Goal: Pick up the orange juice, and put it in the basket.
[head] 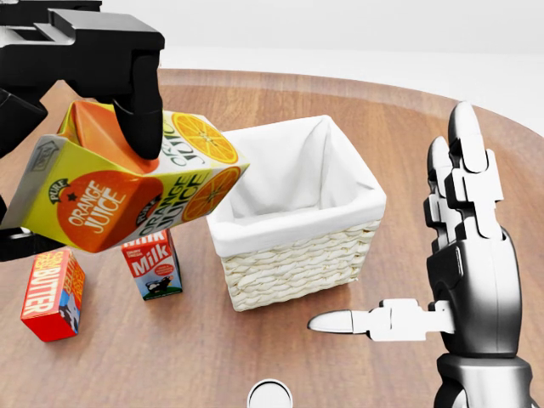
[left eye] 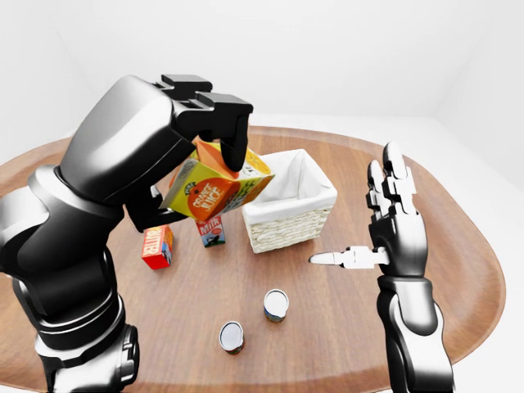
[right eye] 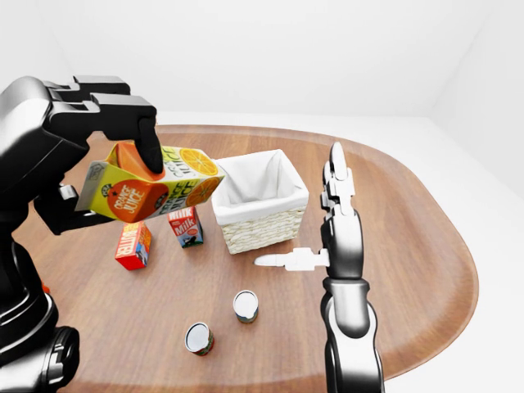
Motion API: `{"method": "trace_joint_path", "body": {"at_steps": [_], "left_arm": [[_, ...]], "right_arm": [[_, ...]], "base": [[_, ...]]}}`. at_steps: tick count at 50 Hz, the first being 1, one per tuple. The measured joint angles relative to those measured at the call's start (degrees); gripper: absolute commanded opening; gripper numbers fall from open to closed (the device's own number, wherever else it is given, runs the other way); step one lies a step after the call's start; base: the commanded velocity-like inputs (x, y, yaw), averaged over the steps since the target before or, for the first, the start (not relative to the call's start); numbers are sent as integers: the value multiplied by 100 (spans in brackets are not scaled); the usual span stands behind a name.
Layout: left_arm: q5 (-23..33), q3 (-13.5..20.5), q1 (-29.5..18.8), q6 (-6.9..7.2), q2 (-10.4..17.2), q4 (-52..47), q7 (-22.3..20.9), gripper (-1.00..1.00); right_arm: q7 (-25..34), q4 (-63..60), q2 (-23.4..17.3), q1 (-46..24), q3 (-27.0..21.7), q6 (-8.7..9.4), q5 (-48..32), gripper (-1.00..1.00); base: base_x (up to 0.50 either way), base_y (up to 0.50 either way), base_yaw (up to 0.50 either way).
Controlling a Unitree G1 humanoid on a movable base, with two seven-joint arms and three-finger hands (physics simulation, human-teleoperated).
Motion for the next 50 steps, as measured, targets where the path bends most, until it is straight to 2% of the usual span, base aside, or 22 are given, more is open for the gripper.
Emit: {"method": "trace_joint_path", "body": {"at_steps": [32, 41, 50], "left_arm": [[389, -597, -1338, 0, -545, 1977, 0, -100], [609, -708, -1749, 0, -678, 3050, 0, -100], [949, -820, -2292, 0, -773, 4551, 1, -100]], "right_arm": [[21, -44, -3, -23, 5, 0, -7, 100], [20, -23, 0, -23, 3, 0, 0, 100], [17, -12, 0, -16, -1, 0, 12, 100]], "base": [[0, 0, 0], [0, 0, 0], [0, 0, 0]]}}
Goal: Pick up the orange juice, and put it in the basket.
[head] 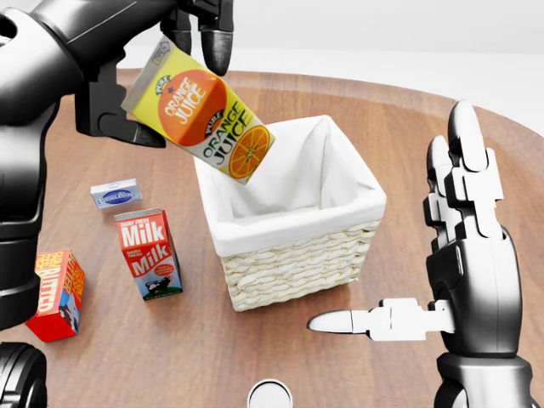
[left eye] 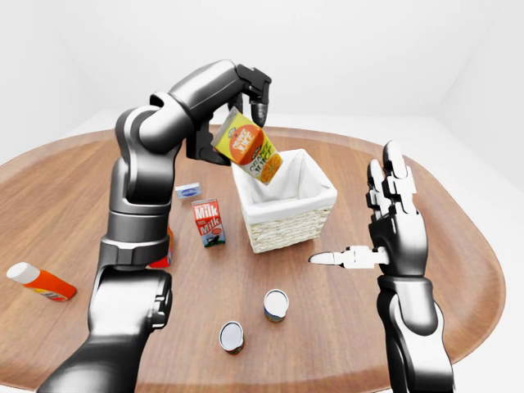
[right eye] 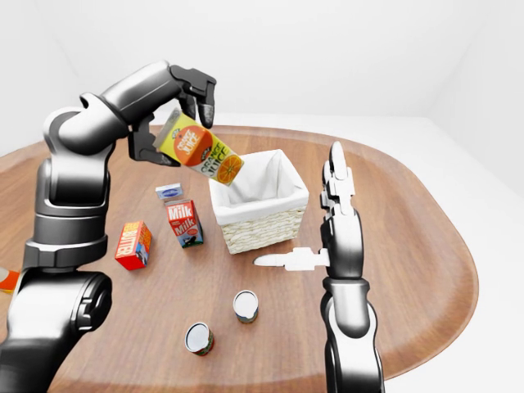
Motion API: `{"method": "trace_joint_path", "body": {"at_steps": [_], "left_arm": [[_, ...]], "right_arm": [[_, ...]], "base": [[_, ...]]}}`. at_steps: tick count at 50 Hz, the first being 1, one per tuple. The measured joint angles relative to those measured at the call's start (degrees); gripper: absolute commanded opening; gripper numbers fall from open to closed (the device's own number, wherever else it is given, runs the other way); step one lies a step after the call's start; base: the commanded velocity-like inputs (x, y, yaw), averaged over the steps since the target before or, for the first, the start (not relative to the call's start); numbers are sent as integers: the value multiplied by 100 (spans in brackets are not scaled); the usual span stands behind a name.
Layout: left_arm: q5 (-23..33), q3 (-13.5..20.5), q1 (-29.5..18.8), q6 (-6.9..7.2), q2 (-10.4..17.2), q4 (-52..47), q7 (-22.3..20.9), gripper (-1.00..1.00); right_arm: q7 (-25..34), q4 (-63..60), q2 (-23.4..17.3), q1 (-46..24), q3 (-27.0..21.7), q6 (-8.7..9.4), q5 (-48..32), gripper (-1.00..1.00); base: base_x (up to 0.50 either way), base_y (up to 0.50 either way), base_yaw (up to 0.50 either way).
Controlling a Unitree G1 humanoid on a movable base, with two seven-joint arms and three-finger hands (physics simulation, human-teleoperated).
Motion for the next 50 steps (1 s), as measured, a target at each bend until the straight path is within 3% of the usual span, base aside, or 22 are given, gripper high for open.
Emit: {"method": "trace_joint_path", "body": {"at_steps": [16, 50], "left_arm": [[311, -114, -635, 0, -153, 1517, -1, -100], [441, -180, -1116, 0, -323, 2162, 12, -100]], "right_arm": [[6, 19, -6, 19, -49, 0, 43, 100], [47, -21, -16, 57, -56, 0, 34, 100]], "base": [[0, 0, 0], [0, 0, 0]]}}
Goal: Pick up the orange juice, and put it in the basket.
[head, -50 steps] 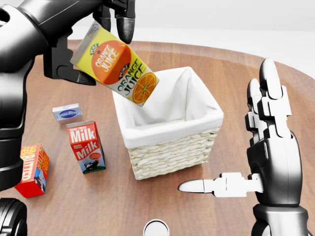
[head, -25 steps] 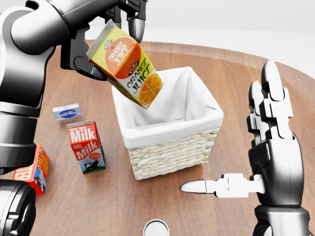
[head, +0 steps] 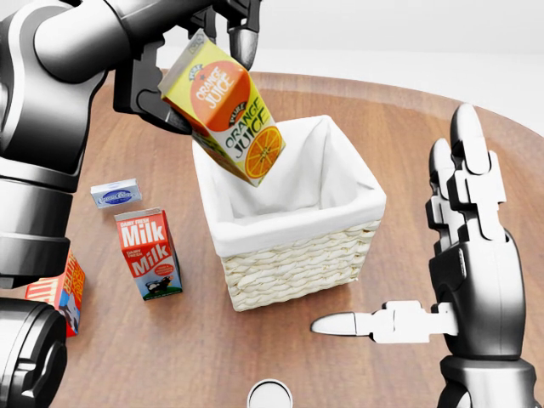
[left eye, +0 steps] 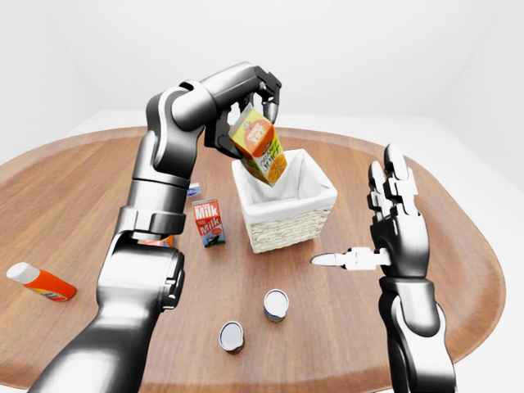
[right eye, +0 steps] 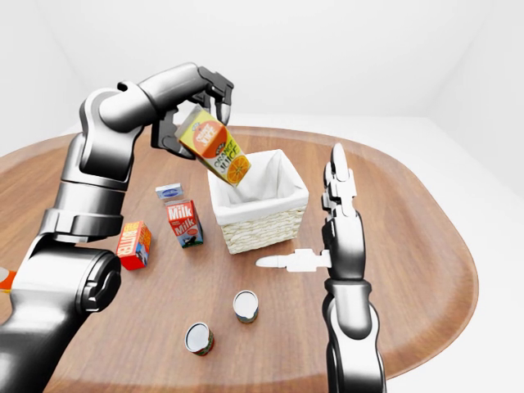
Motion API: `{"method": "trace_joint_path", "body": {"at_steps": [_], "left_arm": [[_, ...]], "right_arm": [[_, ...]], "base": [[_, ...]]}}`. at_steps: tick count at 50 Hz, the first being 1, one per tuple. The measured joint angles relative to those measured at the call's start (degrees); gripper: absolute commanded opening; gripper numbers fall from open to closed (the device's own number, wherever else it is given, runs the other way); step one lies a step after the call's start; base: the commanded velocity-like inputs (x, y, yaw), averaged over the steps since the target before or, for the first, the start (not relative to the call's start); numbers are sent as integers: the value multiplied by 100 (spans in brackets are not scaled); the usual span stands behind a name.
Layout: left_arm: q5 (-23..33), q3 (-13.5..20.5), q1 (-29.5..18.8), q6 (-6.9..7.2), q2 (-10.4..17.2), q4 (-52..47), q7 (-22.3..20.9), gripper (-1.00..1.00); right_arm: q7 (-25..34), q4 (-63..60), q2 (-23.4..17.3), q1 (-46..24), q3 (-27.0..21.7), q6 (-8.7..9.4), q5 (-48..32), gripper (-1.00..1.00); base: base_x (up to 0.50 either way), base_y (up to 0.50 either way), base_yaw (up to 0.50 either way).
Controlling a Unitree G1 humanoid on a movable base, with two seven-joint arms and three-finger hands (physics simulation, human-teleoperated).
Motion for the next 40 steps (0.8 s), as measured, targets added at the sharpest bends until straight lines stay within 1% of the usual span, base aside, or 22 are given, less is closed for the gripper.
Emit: {"method": "trace_joint_path", "body": {"at_steps": [18, 32, 40], "left_arm": [[195, -47, 44, 0, -89, 179, 226, -100], [281, -71, 119, 0, -159, 86, 265, -100], [379, -88, 162, 0, -199, 91, 405, -100]], "right_arm": [[5, 39, 9, 20, 16, 0, -15, 100], [4, 56, 9, 38, 14, 0, -17, 100], [0, 67, 11, 37, 21, 0, -20, 100]], "base": [[0, 0, 0], [0, 0, 0], [0, 0, 0]]}}
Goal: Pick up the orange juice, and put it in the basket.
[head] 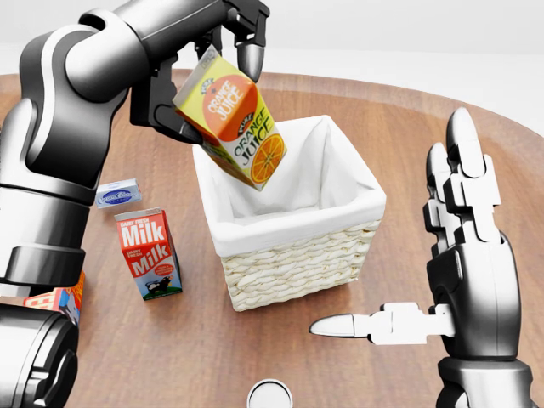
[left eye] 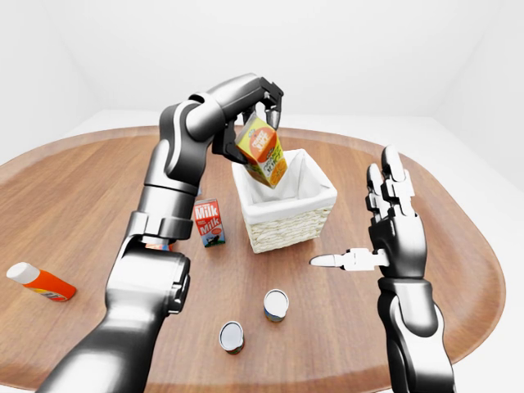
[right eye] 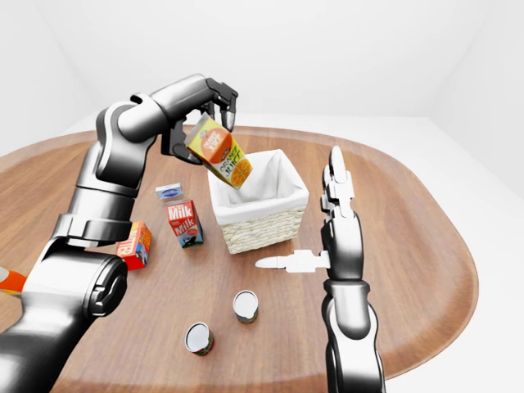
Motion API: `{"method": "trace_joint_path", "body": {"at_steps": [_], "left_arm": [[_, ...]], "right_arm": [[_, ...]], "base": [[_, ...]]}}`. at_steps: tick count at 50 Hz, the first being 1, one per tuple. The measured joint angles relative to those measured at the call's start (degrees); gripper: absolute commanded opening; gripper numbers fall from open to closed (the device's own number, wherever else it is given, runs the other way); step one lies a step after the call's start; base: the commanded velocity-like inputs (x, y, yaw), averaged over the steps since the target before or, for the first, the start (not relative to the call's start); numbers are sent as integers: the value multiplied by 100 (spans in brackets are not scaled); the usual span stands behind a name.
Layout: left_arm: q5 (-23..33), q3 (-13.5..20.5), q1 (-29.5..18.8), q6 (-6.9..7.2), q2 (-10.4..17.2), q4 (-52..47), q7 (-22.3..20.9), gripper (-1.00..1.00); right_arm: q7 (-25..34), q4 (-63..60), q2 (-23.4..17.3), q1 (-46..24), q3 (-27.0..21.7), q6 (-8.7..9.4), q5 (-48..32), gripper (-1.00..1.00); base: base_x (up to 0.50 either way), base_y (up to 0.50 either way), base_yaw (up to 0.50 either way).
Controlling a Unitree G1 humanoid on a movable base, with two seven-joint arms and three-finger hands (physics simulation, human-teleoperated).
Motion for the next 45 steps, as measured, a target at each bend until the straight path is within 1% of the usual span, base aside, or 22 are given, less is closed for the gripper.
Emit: {"method": "trace_joint_path", "body": {"at_steps": [7, 15, 31, 45], "left_arm": [[35, -12, -24, 0, -40, 23, 88, -100], [162, -49, -168, 0, -99, 313, 308, -100], [726, -180, -747, 0, -260, 1776, 1170, -100], [1085, -268, -967, 0, -426, 2650, 1746, -100]], "right_arm": [[3, -28, -1, -1, 18, 0, -13, 100], [10, -57, 0, 6, 35, 0, -24, 100], [20, -68, 1, 28, 26, 0, -7, 100], [30, -89, -2, 53, 8, 0, 18, 100]], "base": [[0, 0, 0], [0, 0, 0], [0, 0, 0], [0, 0, 0]]}}
